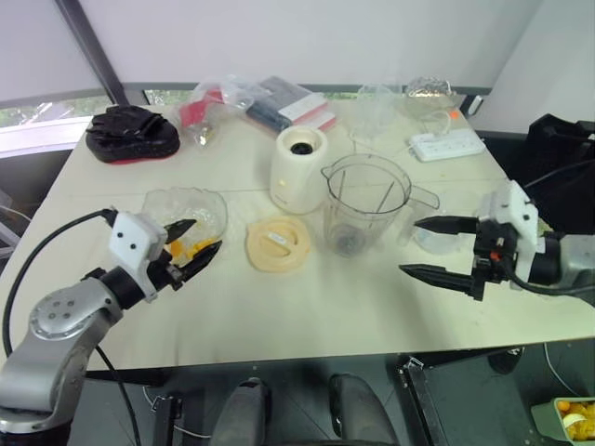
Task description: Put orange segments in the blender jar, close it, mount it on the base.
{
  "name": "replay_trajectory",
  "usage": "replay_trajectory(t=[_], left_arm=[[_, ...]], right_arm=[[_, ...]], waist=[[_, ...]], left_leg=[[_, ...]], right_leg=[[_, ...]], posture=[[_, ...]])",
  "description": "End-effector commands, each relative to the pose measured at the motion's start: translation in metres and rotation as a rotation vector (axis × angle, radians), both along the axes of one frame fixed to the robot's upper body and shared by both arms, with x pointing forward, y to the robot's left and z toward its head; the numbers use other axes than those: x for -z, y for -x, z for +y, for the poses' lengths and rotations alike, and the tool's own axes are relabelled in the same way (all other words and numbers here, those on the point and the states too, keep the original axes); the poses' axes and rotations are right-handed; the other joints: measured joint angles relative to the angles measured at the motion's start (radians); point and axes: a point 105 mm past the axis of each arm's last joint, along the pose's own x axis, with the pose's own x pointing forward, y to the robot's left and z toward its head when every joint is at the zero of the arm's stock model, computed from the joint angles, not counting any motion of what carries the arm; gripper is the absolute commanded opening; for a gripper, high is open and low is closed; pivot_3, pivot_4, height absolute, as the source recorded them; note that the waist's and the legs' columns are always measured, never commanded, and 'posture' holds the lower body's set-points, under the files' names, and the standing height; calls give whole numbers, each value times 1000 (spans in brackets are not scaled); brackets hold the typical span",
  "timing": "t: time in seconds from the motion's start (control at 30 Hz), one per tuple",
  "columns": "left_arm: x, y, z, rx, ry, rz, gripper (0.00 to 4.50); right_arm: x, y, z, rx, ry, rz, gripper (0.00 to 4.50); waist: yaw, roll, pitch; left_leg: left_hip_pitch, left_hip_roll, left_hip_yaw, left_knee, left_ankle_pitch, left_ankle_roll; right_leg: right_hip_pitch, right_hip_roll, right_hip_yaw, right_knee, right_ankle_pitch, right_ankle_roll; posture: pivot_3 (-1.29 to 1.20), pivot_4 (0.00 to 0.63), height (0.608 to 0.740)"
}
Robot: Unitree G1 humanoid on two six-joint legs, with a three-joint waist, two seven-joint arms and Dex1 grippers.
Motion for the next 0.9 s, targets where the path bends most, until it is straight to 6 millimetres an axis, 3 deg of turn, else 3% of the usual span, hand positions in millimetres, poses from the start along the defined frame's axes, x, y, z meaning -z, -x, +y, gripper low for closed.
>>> replay_trajectory(t=[0.03,0.27,0.9], left_arm=[[-16,1,-1,1,-10,-70,3101],[-24,1,-5,11,33,-83,3101],[-21,0,-4,24,0,-56,3101]], right_arm=[[-9,-1,1,-9,5,-47,4444],[-8,-2,2,-6,5,-47,4444],[-5,-3,3,4,2,-44,4444]], waist=[[0,0,0],[0,0,0],[0,0,0]], left_leg=[[0,0,0,0,0,0],[0,0,0,0,0,0],[0,0,0,0,0,0]], right_leg=[[0,0,0,0,0,0],[0,0,0,0,0,0],[0,0,0,0,0,0]], posture=[[0,150,740],[0,150,740],[0,150,740]])
